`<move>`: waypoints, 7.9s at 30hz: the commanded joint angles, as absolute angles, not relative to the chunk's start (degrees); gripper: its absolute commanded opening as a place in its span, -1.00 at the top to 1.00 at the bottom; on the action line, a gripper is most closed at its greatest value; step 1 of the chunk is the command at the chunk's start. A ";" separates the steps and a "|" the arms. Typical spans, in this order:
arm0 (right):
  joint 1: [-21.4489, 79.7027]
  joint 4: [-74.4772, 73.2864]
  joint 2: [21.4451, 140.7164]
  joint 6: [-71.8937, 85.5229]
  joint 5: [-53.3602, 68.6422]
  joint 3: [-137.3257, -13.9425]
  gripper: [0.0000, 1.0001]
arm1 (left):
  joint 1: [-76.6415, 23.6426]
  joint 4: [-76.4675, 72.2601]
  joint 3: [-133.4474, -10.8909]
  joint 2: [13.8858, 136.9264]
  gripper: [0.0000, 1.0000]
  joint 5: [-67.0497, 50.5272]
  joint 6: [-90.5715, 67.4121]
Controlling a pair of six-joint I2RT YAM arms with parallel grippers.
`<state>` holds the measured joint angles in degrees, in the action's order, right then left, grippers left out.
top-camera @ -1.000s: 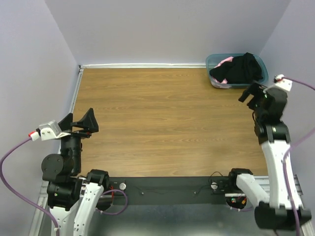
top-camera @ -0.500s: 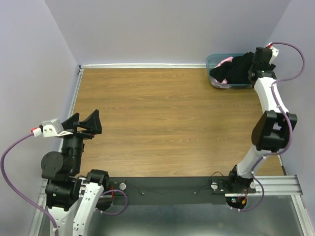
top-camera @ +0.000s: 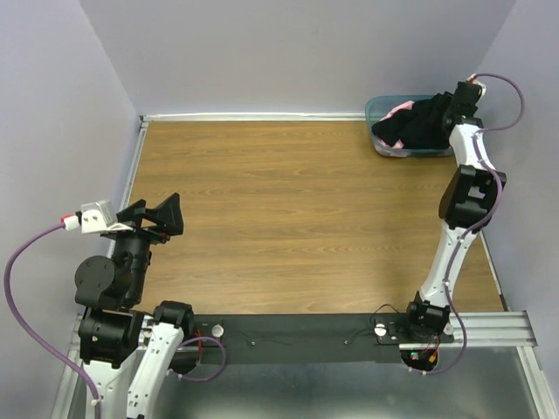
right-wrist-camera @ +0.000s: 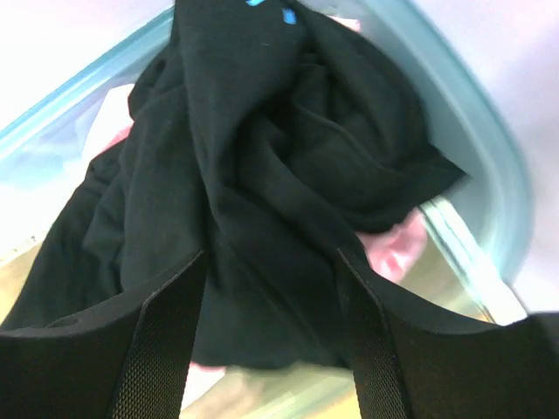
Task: Fold and stack the t-shirts
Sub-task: Grab the tshirt from the pile, then move the tshirt to the center of the board, then flatten the tshirt out
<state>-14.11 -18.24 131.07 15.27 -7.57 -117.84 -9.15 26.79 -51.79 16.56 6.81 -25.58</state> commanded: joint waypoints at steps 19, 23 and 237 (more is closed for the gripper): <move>-12.48 -16.26 116.56 7.65 4.83 -118.57 0.99 | -9.40 27.16 -52.74 16.88 -0.90 5.89 -25.67; -12.13 -16.17 112.25 7.56 5.36 -119.09 0.99 | -9.40 26.54 -52.56 16.53 -0.91 5.27 -25.05; 13.55 -48.69 95.11 15.99 -5.18 -81.67 -0.09 | -16.26 33.75 -55.73 44.91 1.00 21.97 -39.90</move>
